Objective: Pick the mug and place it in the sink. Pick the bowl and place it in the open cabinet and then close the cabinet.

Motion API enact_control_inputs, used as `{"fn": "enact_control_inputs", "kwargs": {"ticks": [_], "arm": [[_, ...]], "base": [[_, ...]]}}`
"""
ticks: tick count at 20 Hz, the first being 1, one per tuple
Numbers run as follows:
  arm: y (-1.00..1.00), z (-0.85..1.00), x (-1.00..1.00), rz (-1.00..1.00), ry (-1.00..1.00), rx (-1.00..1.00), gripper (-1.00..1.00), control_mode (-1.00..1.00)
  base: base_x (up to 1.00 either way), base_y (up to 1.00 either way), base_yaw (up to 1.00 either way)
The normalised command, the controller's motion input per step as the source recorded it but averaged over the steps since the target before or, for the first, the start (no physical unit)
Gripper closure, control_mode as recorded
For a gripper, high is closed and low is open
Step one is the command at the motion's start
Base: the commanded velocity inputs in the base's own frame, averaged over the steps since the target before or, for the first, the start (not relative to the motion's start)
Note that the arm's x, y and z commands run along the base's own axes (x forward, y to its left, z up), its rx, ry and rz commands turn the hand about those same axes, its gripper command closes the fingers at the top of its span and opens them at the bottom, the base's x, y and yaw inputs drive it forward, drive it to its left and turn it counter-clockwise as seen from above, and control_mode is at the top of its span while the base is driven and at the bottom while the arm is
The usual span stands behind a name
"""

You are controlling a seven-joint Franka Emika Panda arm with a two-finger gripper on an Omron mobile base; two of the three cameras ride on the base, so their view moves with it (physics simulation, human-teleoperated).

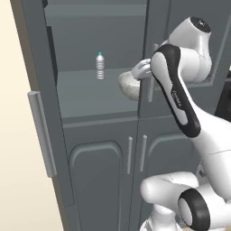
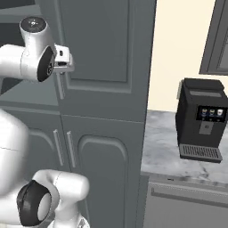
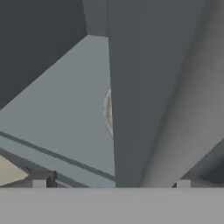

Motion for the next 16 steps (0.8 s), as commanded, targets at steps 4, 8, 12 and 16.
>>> {"fn": "enact_control_inputs", "kwargs": {"ticks": [4,8,12,16], "arm": [[0.0,-0.87,0.91,0.15,-0.16,0.09,-1.0,-1.0],[0.0,-0.7,0.62,0.0,-0.21,0.04,-1.0,-1.0],[0.0,-0.33,0.07,-0.05,-0.09,0.0,-1.0,-1.0],[0.0,0.04,-0.71,-0.12,0.0,0.0,-1.0,-1.0]], "base": [[0.0,0.0,0.0],[0.0,0.0,0.0],[0.0,0.0,0.0],[0.0,0.0,0.0]]}}
